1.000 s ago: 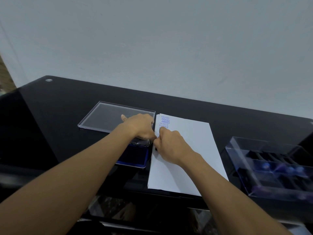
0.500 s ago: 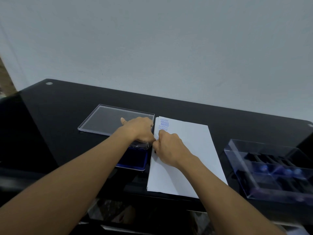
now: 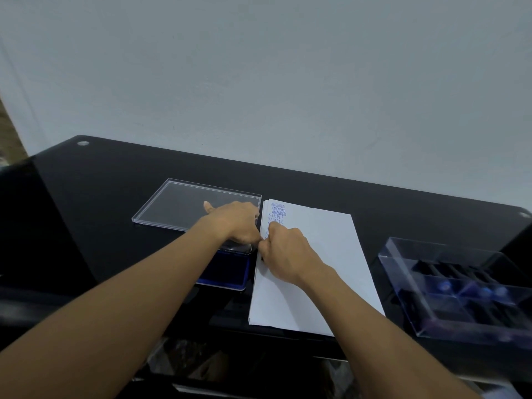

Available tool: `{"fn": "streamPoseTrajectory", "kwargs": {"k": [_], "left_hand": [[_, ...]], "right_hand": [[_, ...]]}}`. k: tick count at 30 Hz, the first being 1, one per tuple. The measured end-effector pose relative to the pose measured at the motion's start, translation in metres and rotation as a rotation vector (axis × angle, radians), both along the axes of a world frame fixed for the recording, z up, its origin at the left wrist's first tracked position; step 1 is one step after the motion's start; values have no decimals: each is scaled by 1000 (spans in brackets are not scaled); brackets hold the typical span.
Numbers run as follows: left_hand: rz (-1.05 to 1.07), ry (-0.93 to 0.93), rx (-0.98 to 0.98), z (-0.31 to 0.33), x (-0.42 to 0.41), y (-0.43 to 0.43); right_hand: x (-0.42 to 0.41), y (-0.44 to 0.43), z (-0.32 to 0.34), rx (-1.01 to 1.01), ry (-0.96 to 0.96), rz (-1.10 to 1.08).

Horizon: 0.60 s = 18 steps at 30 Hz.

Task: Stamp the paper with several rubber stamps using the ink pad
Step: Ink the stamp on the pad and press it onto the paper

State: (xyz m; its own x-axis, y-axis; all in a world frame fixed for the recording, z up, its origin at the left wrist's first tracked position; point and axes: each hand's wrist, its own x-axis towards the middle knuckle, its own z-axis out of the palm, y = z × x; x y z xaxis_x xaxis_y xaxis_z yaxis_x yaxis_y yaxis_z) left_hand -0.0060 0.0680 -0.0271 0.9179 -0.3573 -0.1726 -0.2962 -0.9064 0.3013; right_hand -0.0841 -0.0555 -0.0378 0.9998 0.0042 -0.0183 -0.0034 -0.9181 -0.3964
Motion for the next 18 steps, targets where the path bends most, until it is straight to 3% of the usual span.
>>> {"fn": "streamPoseTrajectory", "kwargs": {"k": [18], "left_hand": [[-7,39,43,-2,1,0]], "right_hand": [[-4,2,2,33,15,-23]]}}
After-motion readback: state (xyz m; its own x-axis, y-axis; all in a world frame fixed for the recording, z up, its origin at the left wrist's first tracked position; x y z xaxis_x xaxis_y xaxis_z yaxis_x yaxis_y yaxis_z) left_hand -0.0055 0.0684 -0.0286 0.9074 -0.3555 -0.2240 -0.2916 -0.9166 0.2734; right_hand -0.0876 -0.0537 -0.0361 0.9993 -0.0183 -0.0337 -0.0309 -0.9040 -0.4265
